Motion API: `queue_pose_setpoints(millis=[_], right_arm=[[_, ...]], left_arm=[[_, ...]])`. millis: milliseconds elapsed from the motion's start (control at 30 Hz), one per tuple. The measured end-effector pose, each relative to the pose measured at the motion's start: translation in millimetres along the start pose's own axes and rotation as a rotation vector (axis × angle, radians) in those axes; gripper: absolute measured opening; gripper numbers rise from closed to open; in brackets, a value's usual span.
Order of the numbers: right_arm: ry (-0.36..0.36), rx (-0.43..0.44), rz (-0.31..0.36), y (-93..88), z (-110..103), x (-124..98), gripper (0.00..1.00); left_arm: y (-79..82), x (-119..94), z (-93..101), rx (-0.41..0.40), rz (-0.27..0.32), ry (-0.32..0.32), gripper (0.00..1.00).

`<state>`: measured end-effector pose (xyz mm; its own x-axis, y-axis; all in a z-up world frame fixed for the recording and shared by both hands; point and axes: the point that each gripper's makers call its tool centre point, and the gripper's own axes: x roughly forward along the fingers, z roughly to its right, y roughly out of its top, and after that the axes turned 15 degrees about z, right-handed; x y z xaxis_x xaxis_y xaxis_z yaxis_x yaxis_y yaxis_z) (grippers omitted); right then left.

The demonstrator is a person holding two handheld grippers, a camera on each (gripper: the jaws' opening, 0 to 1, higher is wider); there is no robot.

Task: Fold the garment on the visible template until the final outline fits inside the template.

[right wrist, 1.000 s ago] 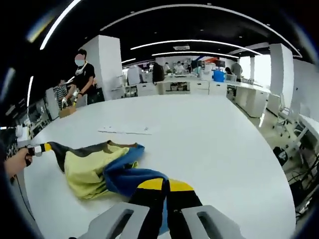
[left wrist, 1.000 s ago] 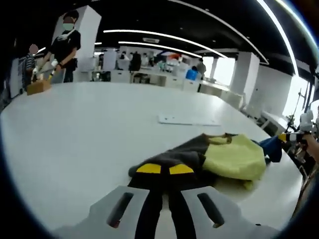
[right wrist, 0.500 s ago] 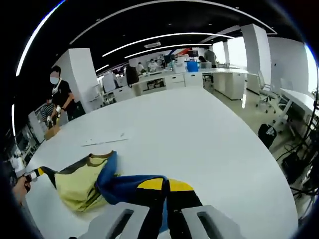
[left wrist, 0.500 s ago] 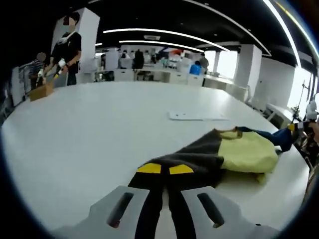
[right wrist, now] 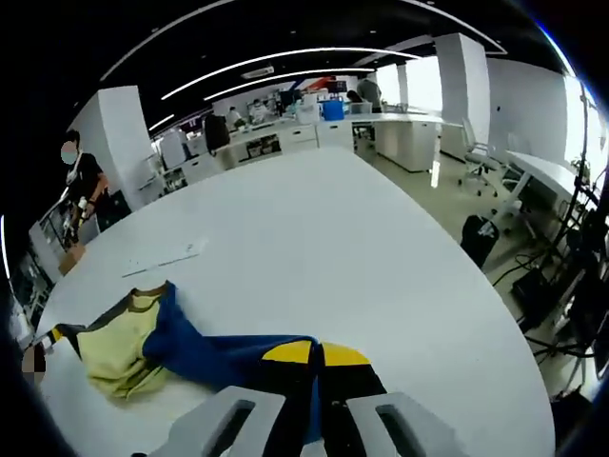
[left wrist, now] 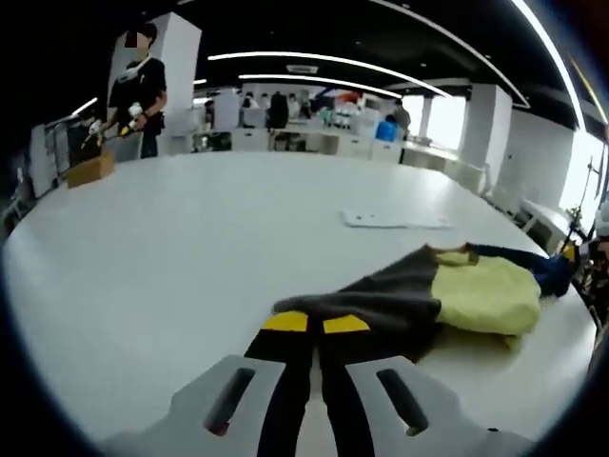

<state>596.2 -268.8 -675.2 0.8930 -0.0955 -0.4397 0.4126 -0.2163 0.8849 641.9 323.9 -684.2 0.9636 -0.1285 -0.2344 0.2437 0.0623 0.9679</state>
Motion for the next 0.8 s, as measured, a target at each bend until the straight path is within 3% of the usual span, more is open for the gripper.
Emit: queue_pose_setpoints(millis=[267, 633, 800], right_arm=[[-0.041, 0.015, -0.047, -12.9, 18.0, 4.3, 0.0], [-0.041, -0.008, -0.11, -36.5, 25.3, 6.7, 0.0], [0.003, -0.102, -0.134, -42.5, 23.4, 7.8, 0.0]], left_arm=[[-8.7, -1.7, -7.7, 0.021, -0.026, 0.015, 0.0], [-23.7, -6.8, -16.2, 0.03, -0.071, 0.042, 0.0], [-23.0, -8.4, -12.4, 0.037, -0.062, 0.038, 0.0]])
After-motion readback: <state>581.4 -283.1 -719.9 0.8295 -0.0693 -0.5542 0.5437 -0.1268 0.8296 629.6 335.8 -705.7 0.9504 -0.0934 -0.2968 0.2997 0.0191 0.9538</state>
